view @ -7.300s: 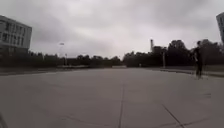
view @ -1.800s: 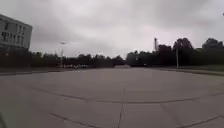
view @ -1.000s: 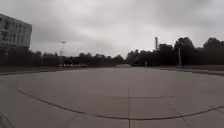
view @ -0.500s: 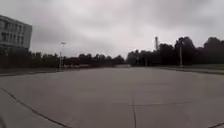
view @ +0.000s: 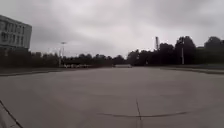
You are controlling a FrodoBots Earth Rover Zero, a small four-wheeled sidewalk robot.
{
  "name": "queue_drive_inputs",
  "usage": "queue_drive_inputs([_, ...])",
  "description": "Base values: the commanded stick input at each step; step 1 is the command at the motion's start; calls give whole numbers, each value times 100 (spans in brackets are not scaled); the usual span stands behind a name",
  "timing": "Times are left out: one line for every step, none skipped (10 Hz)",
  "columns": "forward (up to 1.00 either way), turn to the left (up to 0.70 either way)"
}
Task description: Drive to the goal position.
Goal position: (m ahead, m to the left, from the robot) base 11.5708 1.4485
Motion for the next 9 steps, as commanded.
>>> queue_drive_inputs([70,0])
queue_drive_inputs([70,0])
queue_drive_inputs([70,0])
queue_drive_inputs([70,0])
queue_drive_inputs([70,0])
queue_drive_inputs([70,0])
queue_drive_inputs([70,0])
queue_drive_inputs([70,0])
queue_drive_inputs([70,0])
